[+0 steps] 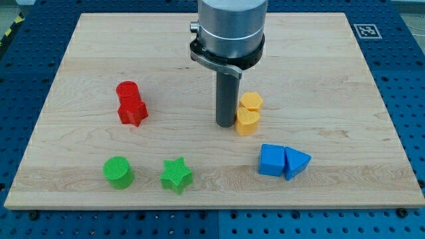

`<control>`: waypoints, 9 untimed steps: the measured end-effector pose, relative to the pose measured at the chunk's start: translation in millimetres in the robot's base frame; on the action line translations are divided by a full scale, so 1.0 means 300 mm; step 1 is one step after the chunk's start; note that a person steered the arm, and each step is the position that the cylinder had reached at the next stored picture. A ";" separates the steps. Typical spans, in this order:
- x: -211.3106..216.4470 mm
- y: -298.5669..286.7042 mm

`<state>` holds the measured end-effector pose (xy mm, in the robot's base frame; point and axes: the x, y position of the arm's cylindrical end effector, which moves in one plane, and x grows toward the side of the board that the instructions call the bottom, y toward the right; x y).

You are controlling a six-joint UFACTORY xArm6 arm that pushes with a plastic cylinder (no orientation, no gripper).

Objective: Push the yellow blocks towards top right

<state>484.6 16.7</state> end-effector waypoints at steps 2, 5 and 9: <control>0.030 0.024; 0.053 0.083; 0.069 0.213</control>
<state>505.4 80.7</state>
